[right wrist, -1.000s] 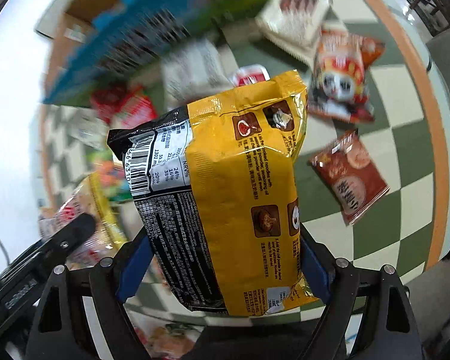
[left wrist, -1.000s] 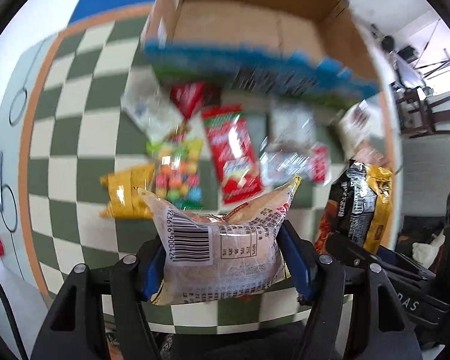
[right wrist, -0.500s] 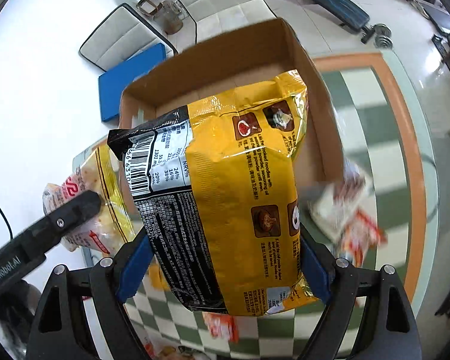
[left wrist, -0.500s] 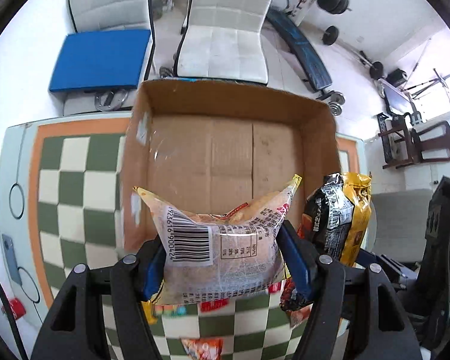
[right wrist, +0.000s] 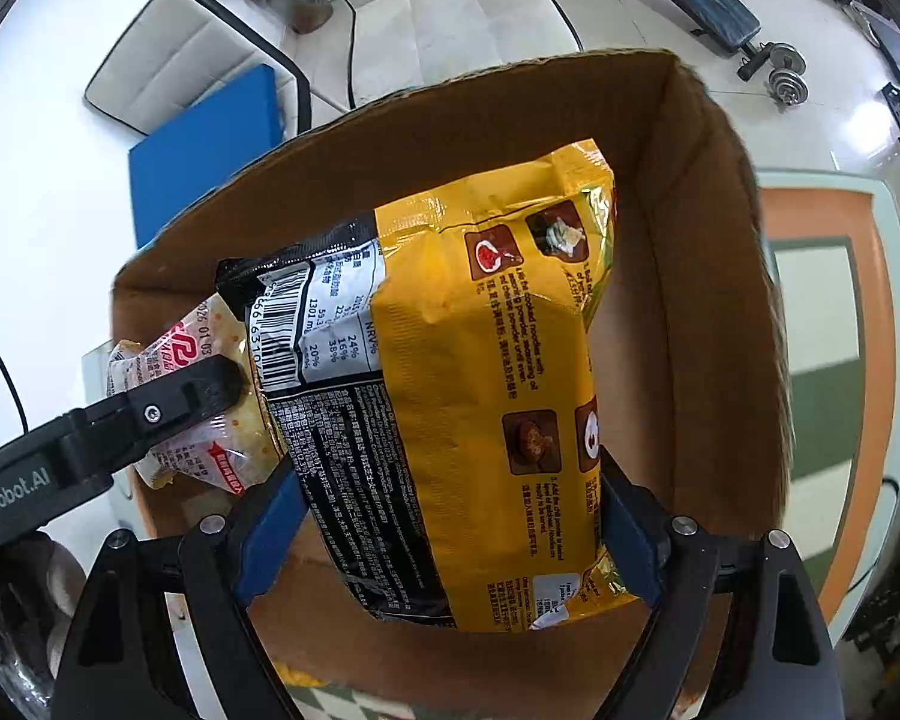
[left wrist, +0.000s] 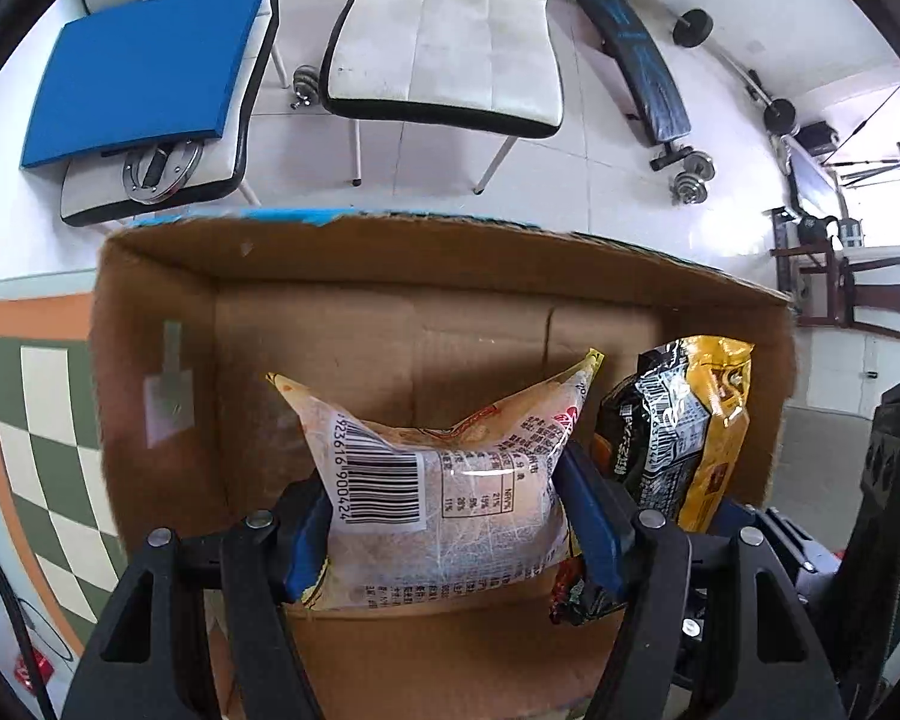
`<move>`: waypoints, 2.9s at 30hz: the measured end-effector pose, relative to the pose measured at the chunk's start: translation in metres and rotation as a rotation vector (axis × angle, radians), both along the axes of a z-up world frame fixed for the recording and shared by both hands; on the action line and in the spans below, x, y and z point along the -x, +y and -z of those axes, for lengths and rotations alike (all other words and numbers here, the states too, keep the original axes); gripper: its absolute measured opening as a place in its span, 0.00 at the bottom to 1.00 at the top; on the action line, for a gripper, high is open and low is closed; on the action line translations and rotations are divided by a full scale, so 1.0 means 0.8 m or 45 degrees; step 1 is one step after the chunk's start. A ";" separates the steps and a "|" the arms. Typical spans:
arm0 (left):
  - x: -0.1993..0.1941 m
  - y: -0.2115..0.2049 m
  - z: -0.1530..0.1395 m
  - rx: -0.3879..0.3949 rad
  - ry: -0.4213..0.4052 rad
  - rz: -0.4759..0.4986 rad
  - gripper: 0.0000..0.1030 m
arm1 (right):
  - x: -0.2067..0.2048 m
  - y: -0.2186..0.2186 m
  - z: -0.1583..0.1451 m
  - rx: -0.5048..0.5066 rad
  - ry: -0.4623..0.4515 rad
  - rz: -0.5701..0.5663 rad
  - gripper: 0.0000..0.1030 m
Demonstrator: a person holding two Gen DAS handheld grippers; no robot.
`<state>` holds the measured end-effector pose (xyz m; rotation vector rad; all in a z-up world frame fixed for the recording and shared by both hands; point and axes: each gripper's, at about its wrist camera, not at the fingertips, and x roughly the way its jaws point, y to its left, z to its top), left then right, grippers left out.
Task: Organize snacks
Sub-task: 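Carry both packets into the cardboard box and open both tools to release, then grasp the gumball bag with the left tool while the right tool grasps the white packet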
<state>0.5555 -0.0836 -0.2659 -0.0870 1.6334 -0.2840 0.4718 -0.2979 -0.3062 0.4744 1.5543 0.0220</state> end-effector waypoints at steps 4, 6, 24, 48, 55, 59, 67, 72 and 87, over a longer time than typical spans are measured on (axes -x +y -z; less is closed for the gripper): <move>-0.006 -0.009 0.019 -0.052 0.045 0.024 0.68 | -0.014 -0.004 0.025 -0.001 0.054 -0.014 0.88; -0.006 -0.010 0.025 -0.078 0.047 0.025 0.76 | -0.014 0.007 0.026 0.028 0.092 -0.026 0.88; 0.076 0.008 -0.074 -0.075 -0.213 0.036 0.86 | 0.028 0.021 -0.040 0.077 -0.014 -0.099 0.96; 0.344 0.195 0.000 -0.247 -0.113 -0.416 0.86 | 0.230 0.064 0.045 0.033 0.048 0.005 0.96; 0.355 0.215 0.058 -0.249 0.009 -0.402 0.86 | 0.218 0.086 0.104 0.106 0.109 -0.004 0.95; 0.353 0.197 0.080 -0.275 0.026 -0.329 0.86 | 0.218 0.091 0.111 0.153 0.095 0.015 0.92; 0.349 0.140 0.101 -0.403 -0.049 -0.133 0.86 | 0.221 0.105 0.114 0.234 0.066 -0.008 0.66; 0.353 0.107 0.114 -0.461 -0.058 0.003 0.81 | 0.235 0.101 0.112 0.227 0.067 -0.009 0.58; 0.407 0.104 0.086 -0.330 -0.024 -0.084 0.44 | 0.324 0.089 0.097 0.070 0.065 0.014 0.53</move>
